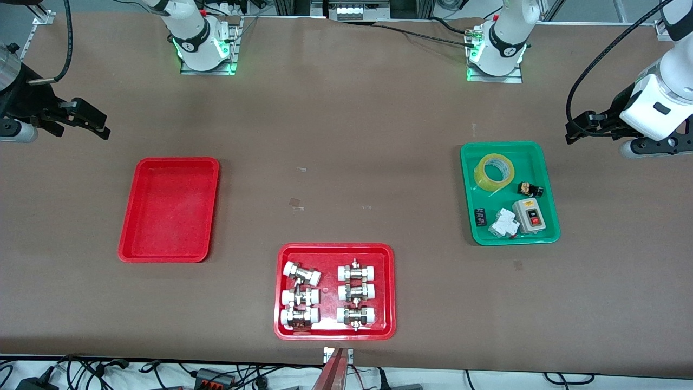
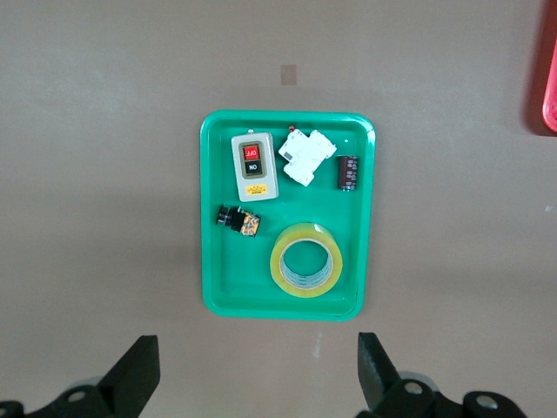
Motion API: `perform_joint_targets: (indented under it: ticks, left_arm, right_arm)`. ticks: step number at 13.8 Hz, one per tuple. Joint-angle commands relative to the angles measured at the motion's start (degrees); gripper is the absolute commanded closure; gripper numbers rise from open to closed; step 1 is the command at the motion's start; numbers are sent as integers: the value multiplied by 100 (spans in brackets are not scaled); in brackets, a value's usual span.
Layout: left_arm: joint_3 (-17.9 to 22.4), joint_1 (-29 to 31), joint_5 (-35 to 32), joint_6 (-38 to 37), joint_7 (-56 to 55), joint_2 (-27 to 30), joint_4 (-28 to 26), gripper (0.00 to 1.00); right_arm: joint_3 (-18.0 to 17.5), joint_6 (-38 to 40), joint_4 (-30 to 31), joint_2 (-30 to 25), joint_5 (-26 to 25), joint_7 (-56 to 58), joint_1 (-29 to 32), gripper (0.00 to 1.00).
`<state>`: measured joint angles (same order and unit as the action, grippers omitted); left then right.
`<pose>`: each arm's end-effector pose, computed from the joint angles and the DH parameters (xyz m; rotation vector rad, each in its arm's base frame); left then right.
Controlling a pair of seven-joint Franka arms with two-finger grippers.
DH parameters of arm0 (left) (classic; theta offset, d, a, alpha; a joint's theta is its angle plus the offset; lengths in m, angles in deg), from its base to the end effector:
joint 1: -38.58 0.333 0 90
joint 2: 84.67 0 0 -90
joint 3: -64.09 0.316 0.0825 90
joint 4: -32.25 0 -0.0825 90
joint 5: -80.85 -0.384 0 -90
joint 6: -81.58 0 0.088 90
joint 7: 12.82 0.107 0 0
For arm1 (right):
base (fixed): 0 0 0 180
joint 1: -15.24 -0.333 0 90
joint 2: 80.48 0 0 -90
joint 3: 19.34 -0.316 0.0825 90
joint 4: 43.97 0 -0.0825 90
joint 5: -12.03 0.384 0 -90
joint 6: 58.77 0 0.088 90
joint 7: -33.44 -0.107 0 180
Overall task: Left arm passes tape to right arm into tray
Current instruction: 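Reach the left gripper down to the yellow tape roll on the green tray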
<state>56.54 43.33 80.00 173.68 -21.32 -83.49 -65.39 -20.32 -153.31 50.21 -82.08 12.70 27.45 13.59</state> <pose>0.5459 -0.0258 0.5759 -3.1108 -0.1533 0.1156 0.5519 0.0266 0.6124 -3.1260 0.0928 -0.0520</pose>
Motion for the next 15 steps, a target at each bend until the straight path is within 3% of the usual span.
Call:
perform_joint_targets:
  ticks: [1,9,12,15]
  left_arm:
    - [-80,114,51,80,85,110,-115,0]
    - [-80,131,33,186,191,-162,-237,0]
    - [-71,201,33,631,200,-163,-1034,0]
    - [-80,202,24,1946,191,-398,-2185,0]
  right_arm:
    - [-34,-83,40,-60,-111,27,-10,0]
    - [-69,-21,4,-16,-173,-34,-10,0]
    - [-78,-13,13,-16,-173,-43,-19,0]
    - [-78,-21,13,-16,-173,-52,-19,0]
